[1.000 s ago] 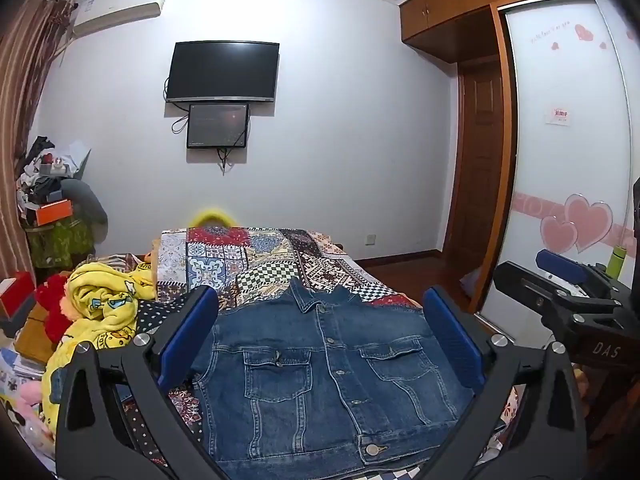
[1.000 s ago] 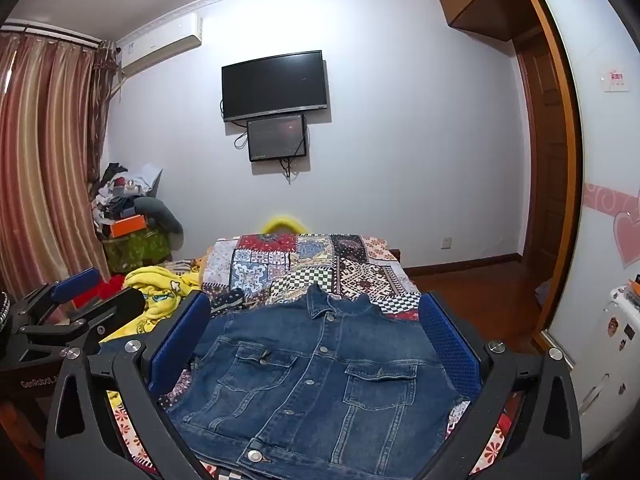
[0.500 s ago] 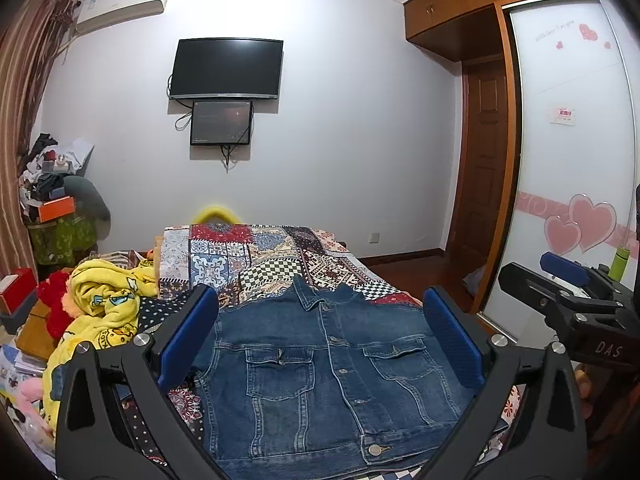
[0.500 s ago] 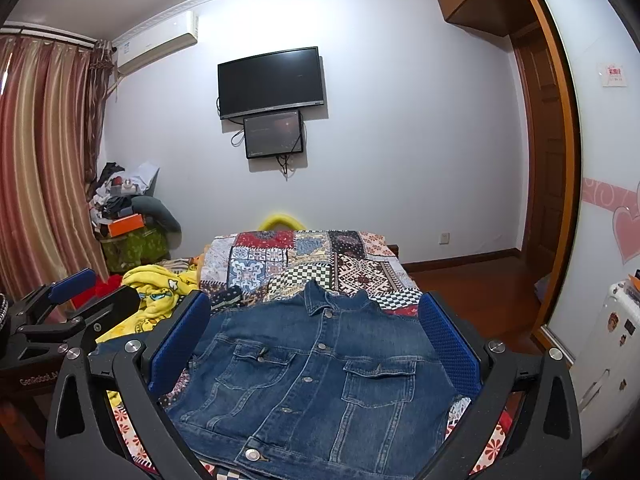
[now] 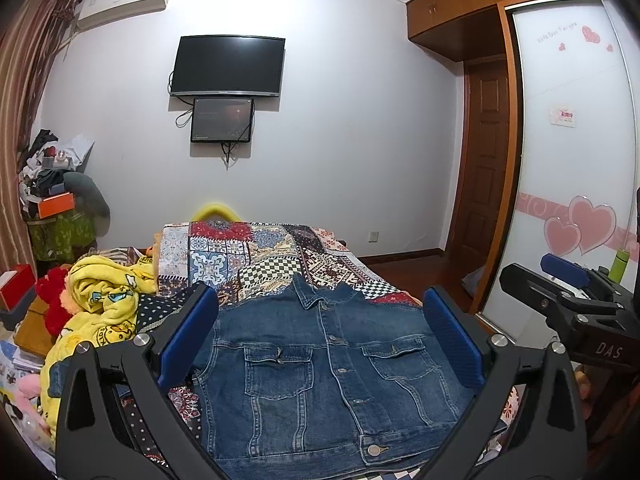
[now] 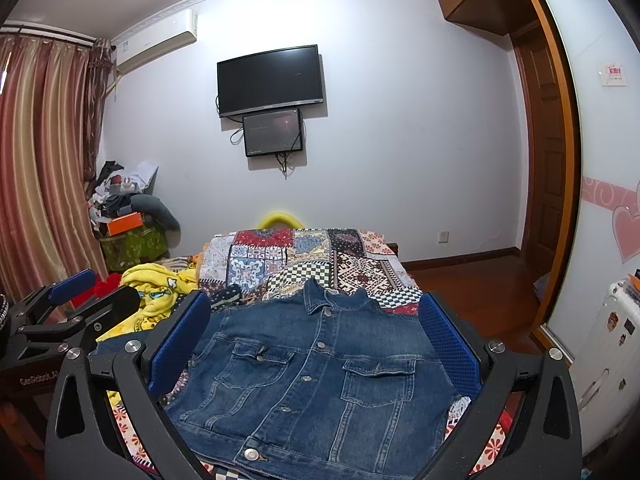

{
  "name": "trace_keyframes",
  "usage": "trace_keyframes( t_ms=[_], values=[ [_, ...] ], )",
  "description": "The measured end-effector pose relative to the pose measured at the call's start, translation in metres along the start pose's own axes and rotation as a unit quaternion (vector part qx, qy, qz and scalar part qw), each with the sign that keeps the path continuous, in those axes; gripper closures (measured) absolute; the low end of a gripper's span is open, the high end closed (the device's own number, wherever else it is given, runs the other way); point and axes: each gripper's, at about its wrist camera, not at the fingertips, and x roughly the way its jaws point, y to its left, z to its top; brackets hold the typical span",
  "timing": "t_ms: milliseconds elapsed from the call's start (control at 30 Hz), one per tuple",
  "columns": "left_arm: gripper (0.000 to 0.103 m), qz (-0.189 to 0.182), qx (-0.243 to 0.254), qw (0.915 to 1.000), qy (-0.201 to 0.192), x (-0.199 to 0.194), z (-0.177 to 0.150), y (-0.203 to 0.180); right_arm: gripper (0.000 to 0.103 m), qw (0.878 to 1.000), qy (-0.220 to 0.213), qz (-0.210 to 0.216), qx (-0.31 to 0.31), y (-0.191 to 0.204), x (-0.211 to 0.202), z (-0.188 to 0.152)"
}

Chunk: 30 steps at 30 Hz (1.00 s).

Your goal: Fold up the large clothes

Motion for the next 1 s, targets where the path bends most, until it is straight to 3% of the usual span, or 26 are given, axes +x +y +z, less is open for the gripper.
trace_keyframes(
  t_ms=[1000],
  values=[
    [0.000,0.003,-0.002,1.0000,0.001,-0.0013,0.0048,-0.0016,0.000,1.000,0.001,0.000,-0.001,0.0020,0.0010,0.0010]
  ],
)
